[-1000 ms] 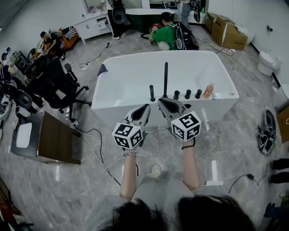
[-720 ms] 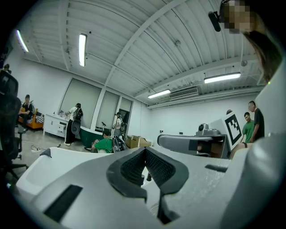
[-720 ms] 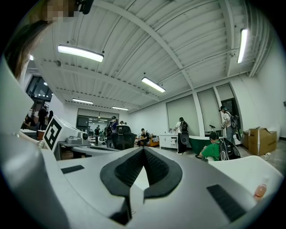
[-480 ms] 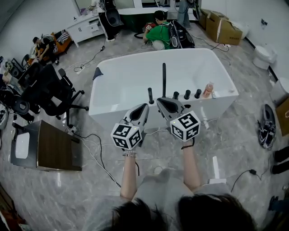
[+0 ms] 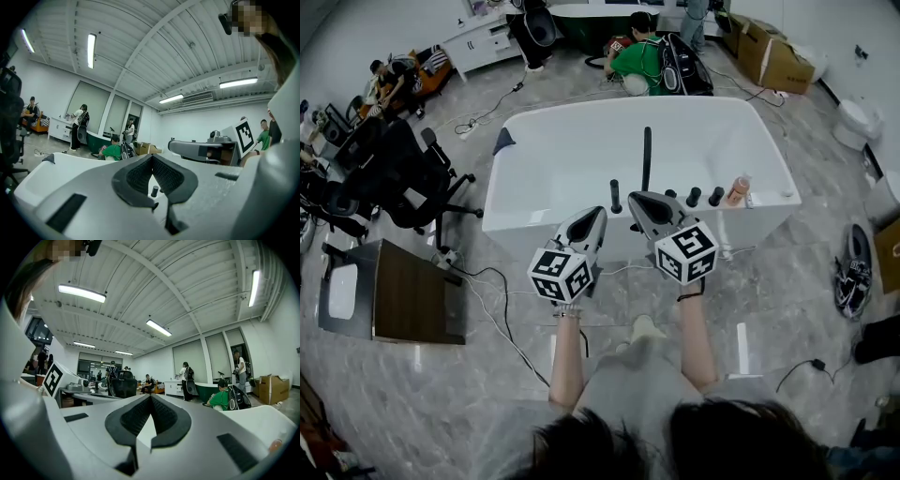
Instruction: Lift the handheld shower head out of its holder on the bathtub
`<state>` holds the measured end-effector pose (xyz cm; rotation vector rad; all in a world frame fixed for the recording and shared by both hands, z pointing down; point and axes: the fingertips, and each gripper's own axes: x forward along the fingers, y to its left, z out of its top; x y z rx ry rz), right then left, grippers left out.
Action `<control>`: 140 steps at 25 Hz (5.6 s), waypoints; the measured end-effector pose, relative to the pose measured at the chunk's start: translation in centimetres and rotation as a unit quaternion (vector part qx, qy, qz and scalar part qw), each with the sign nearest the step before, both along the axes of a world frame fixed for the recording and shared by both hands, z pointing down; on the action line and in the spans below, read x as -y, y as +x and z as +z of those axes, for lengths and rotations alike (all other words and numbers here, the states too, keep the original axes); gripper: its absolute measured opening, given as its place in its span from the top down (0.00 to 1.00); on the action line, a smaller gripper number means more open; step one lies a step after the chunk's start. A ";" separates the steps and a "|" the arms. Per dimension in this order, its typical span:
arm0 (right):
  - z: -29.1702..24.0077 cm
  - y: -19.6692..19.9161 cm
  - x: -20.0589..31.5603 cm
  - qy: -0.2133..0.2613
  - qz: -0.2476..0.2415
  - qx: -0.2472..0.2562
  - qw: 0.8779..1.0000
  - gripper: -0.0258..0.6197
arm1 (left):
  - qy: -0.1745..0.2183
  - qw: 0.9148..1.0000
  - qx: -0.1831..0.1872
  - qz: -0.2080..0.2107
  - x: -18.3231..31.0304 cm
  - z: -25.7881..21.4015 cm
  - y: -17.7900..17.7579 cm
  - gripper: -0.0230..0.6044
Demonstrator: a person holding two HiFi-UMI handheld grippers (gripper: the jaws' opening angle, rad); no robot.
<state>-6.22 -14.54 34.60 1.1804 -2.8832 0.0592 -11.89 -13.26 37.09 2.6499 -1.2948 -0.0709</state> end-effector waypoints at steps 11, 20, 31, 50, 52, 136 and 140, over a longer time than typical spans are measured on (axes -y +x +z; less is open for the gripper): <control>0.8 1.0 6.6 -0.011 -0.031 -0.020 0.999 0.96 | -0.016 0.999 -0.002 -0.031 6.0 1.0 1.2 0.96; 4.3 2.3 9.8 -0.037 -0.022 -0.018 0.999 0.96 | -0.046 0.997 -0.007 -0.057 8.3 4.1 1.7 0.96; 9.0 0.4 13.4 -0.078 -0.015 -0.008 0.997 0.96 | -0.092 0.993 0.004 -0.069 10.9 8.2 -0.2 0.96; 16.5 -2.0 18.6 -0.086 -0.057 -0.040 0.994 0.96 | -0.147 0.988 0.010 -0.056 16.3 16.9 -1.3 0.96; 17.9 -2.0 19.0 -0.090 -0.059 -0.049 0.993 0.96 | -0.152 0.987 0.010 -0.056 16.9 18.0 -1.3 0.96; 20.6 -2.1 20.7 -0.134 -0.027 -0.073 0.988 0.75 | -0.184 0.983 0.002 -0.024 18.7 18.4 0.2 0.96; 18.5 -1.9 20.1 -0.125 -0.033 -0.067 0.989 0.75 | -0.173 0.985 -0.005 -0.019 18.3 16.5 0.8 0.96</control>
